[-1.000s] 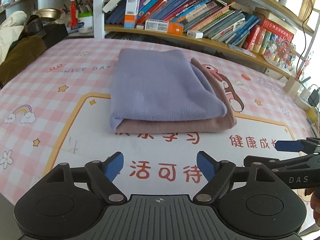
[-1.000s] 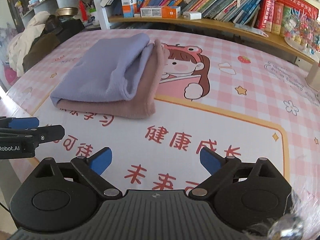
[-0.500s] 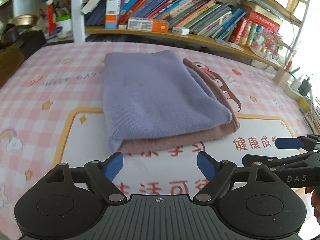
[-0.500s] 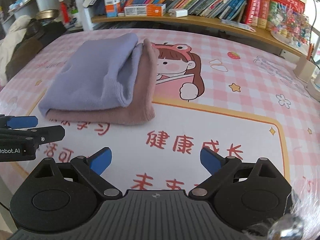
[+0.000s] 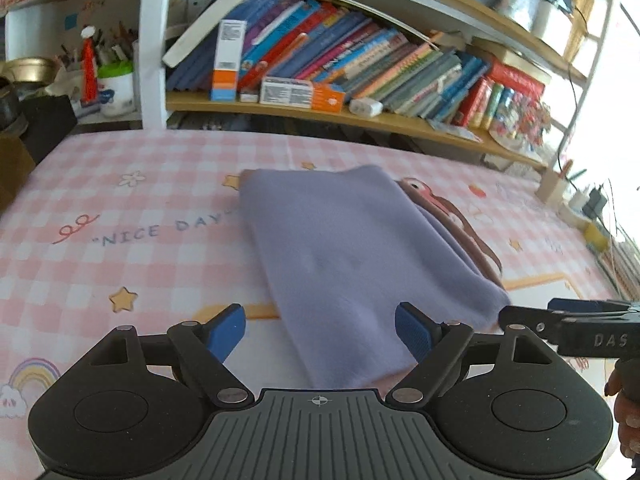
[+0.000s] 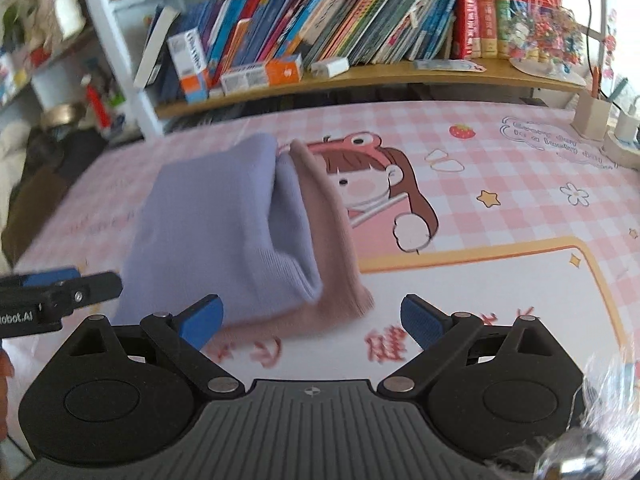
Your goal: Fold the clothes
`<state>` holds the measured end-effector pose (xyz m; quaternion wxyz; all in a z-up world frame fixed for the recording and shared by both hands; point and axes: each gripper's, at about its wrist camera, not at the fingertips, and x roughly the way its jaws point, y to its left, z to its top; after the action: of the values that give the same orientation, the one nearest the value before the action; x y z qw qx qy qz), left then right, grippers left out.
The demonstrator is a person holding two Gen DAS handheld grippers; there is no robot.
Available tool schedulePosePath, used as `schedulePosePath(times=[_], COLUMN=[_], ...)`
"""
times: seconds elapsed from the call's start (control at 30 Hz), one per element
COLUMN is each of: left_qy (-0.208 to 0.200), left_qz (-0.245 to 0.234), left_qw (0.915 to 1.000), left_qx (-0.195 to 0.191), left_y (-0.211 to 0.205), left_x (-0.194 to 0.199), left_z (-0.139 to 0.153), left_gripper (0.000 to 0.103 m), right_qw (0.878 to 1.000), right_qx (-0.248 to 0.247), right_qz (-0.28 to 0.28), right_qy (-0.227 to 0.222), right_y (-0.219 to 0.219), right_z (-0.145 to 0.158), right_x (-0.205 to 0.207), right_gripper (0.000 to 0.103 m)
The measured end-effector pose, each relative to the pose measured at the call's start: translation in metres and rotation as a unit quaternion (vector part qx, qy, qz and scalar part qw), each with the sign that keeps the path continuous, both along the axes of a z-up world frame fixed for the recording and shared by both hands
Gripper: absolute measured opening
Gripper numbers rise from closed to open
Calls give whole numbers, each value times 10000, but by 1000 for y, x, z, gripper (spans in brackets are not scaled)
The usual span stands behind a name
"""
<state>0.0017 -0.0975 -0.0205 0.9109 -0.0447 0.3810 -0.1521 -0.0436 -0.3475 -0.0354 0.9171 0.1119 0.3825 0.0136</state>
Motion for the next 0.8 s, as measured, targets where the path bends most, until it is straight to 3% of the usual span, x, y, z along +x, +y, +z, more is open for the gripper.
schedulePosePath(times=[0.1, 0.27, 0.53, 0.8], left_qy=[167, 560, 993, 1187], left_qz=[-58, -216, 18, 236], left_qw=[9997, 9975, 9884, 9786], left_qx=[-182, -370, -1149, -1665], left_y=[14, 22, 36, 41], left_x=[13, 35, 58, 73], left_z=[-5, -24, -40, -49], left_gripper=[85, 86, 86, 86], right_qw=[9996, 9981, 9882, 9803], right_qx=[261, 301, 1216, 1760], right_qz=[-130, -513, -387, -145], right_qy=[32, 187, 845, 887], right_y=[-1, -8, -25, -33], right_z=[0, -4, -30, -36], right_x=[15, 40, 68, 77], right_gripper=[96, 96, 93, 90])
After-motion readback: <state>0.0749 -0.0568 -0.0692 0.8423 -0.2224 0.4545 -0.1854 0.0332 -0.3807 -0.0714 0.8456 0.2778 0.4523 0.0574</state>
